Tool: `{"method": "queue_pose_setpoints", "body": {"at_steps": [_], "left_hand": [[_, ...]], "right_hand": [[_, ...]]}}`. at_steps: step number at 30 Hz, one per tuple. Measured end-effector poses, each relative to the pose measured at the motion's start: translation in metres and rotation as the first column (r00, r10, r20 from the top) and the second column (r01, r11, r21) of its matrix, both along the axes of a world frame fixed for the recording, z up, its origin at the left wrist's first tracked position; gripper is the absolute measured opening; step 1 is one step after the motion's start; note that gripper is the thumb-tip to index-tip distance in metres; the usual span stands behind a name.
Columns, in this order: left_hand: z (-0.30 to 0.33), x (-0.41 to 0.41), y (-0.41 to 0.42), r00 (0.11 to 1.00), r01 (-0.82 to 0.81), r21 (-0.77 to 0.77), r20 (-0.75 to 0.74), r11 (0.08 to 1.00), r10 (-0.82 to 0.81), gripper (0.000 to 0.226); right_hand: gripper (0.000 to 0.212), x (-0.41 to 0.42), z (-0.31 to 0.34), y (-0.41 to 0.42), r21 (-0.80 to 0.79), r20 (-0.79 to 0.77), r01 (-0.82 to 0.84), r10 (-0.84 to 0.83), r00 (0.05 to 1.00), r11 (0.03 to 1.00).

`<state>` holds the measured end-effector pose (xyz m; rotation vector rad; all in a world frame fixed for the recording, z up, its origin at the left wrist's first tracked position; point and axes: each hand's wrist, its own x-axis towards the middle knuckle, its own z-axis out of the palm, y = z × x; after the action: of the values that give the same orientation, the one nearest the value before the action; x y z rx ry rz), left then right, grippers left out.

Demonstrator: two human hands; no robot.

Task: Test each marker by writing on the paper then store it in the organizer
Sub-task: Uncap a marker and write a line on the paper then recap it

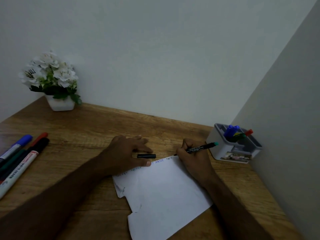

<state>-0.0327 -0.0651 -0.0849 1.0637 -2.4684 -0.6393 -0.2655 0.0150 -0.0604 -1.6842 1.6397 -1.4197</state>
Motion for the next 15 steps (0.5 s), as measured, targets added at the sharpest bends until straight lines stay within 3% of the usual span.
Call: {"method": "queue_pose_setpoints", "body": {"at_steps": [15], "left_hand": [[0.0019, -0.0004, 0.0025, 0.999, -0.005, 0.018, -0.034, 1.0, 0.006, 0.098]], "right_hand": [[0.028, 0.0002, -0.0027, -0.0005, 0.04, -0.012, -0.017, 0.018, 1.0, 0.999]]}}
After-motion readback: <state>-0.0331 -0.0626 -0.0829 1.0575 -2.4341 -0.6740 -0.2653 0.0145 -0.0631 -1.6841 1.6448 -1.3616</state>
